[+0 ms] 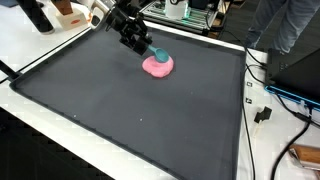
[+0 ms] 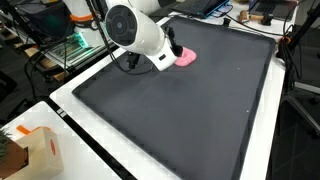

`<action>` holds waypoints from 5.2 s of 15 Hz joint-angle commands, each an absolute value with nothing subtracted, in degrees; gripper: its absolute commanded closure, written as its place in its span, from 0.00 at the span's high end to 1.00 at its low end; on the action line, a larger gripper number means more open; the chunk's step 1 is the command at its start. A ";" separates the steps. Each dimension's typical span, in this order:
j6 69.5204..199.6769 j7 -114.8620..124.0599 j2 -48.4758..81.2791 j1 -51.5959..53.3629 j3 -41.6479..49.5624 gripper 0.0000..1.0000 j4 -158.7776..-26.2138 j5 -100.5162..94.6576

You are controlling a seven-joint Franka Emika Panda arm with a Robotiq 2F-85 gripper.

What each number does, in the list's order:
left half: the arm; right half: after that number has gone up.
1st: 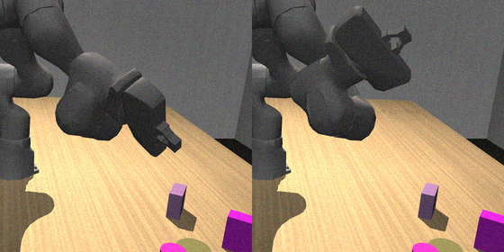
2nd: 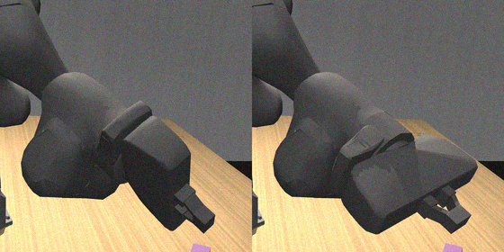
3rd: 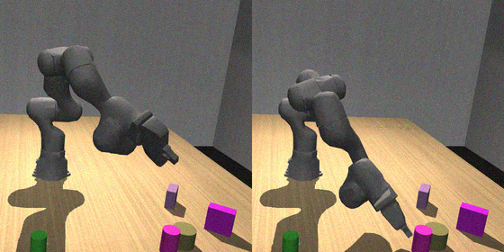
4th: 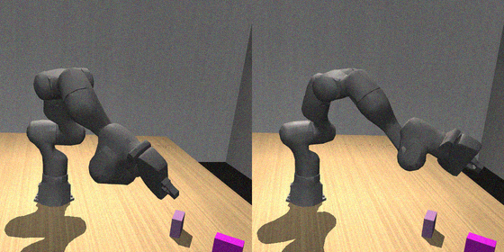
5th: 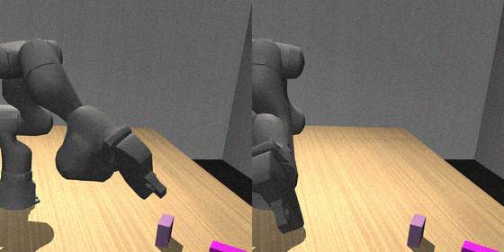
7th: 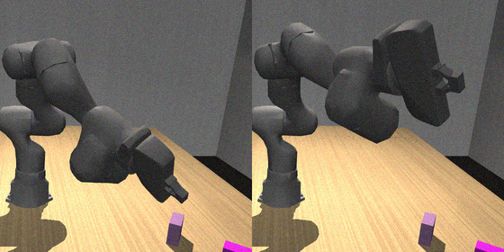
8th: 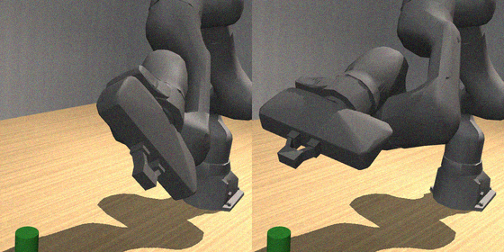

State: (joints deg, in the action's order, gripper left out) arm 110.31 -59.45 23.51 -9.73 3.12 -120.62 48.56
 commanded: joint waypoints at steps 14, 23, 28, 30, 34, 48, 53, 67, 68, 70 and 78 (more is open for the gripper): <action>110.94 -55.28 20.20 -8.08 2.79 0.25 -121.58 45.75; 114.01 -43.65 10.60 -3.37 1.48 0.25 -123.52 33.74; 115.70 -31.58 3.87 -0.48 -0.57 0.25 -124.14 22.80; 116.51 -26.78 1.27 0.71 -1.48 0.25 -124.50 18.32; 118.44 -18.56 -2.41 2.78 -3.19 0.25 -125.08 9.39; 120.99 2.82 -9.00 7.19 -9.04 0.25 -127.53 -6.34; 119.56 2.88 -7.52 7.82 -9.81 0.50 -125.13 -7.72; 120.20 -5.56 -4.05 4.91 -4.29 0.25 -122.83 0.66; 120.11 -9.79 -3.24 4.27 -2.83 0.25 -122.56 4.67; 120.09 -16.96 -1.73 2.77 -0.51 0.25 -122.36 11.48; 117.14 -38.21 6.30 -5.41 4.77 0.25 -121.09 32.05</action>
